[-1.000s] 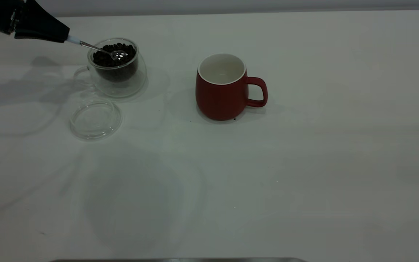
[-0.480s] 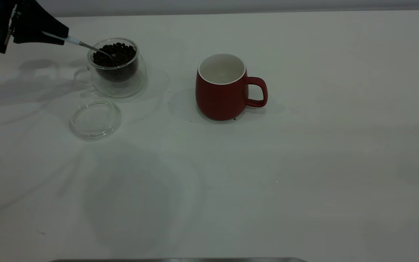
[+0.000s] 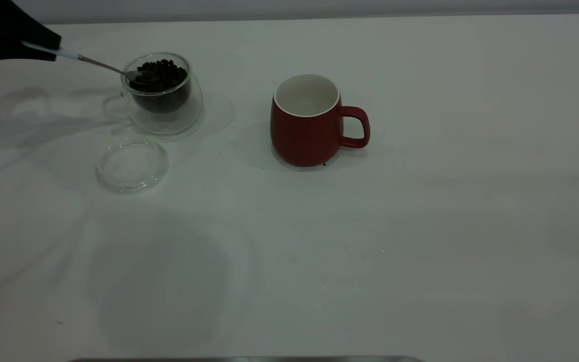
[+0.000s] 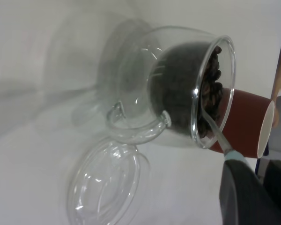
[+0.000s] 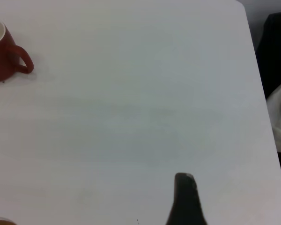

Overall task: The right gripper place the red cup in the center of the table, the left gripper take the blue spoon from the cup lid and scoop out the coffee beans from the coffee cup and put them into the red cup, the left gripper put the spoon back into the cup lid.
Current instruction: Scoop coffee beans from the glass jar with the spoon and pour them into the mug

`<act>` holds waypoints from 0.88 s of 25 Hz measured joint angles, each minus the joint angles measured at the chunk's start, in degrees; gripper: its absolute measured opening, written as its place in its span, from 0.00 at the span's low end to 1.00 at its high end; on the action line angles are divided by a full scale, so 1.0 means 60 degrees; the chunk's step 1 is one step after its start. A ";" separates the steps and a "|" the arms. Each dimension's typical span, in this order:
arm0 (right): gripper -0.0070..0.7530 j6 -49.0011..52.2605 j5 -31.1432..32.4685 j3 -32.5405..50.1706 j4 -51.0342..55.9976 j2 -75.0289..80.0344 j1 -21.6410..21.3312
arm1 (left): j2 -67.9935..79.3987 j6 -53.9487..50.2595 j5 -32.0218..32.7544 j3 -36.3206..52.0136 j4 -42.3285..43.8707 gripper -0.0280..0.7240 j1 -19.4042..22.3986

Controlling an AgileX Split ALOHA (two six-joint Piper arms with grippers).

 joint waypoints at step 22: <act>0.78 -0.0009 0.0000 0.0000 0.0000 0.0000 0.0000 | 0.0000 0.0386 0.0296 0.0000 -0.1713 0.20 0.0150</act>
